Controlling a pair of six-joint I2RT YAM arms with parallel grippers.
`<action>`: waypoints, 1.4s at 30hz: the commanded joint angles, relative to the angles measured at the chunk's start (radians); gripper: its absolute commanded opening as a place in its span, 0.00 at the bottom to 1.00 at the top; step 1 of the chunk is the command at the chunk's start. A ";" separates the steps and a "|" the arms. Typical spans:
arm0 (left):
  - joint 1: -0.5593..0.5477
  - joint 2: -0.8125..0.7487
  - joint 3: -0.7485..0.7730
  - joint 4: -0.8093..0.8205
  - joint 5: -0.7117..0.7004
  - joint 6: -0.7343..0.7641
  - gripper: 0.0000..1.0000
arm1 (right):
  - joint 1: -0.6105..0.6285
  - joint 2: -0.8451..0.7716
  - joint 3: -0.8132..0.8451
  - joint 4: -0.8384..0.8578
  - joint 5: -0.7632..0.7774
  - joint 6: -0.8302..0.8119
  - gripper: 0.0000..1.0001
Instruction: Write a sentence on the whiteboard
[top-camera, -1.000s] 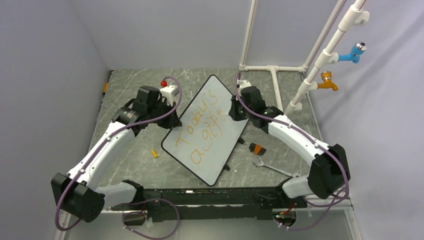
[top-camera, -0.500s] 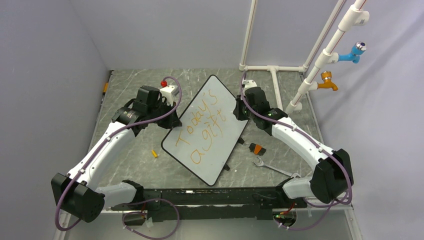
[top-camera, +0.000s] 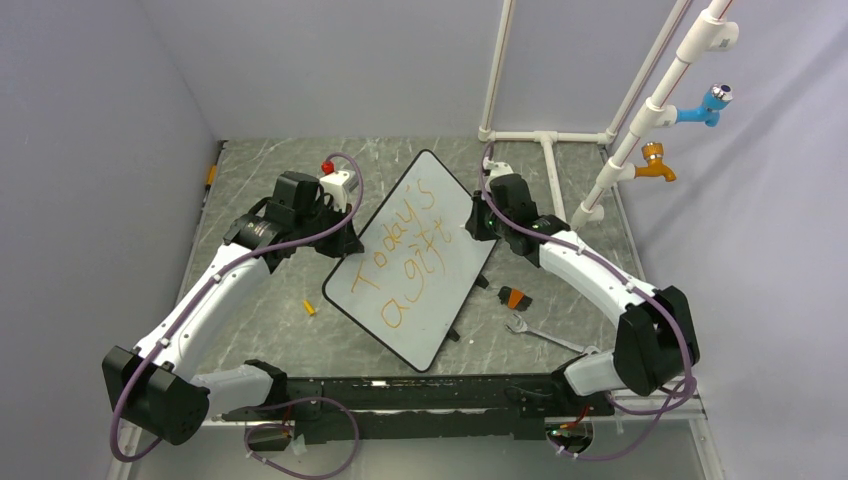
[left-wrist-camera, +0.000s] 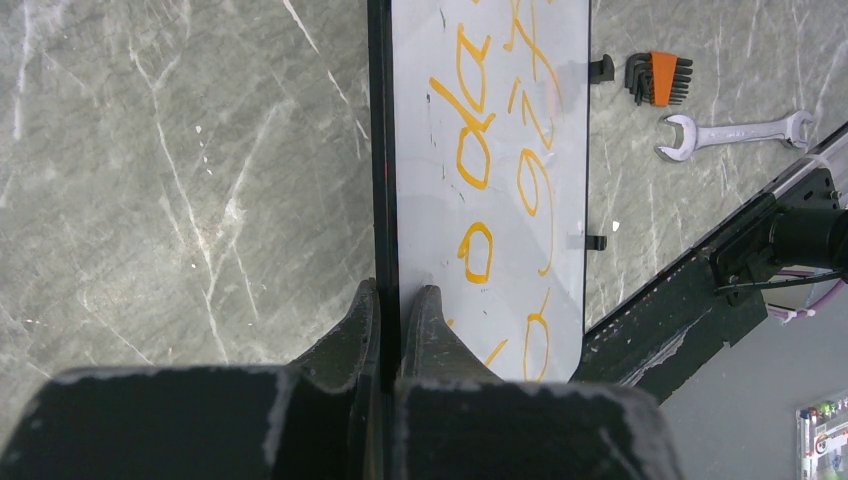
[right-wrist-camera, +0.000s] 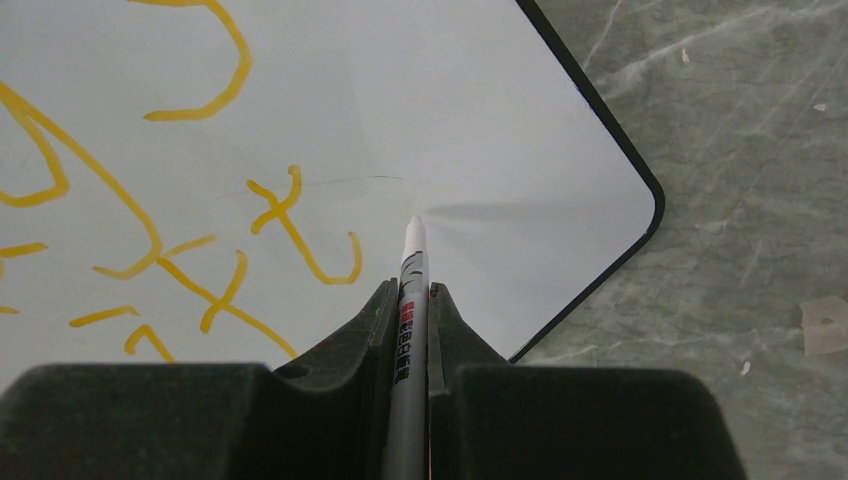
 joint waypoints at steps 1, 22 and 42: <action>0.001 -0.016 -0.008 -0.006 -0.181 0.113 0.00 | -0.007 0.019 -0.010 0.059 -0.016 0.015 0.00; 0.002 -0.009 -0.008 -0.008 -0.180 0.113 0.00 | -0.008 -0.039 0.002 0.001 -0.026 -0.004 0.00; 0.001 0.069 -0.004 -0.019 -0.204 0.097 0.00 | -0.008 -0.307 -0.012 -0.065 0.057 0.032 0.00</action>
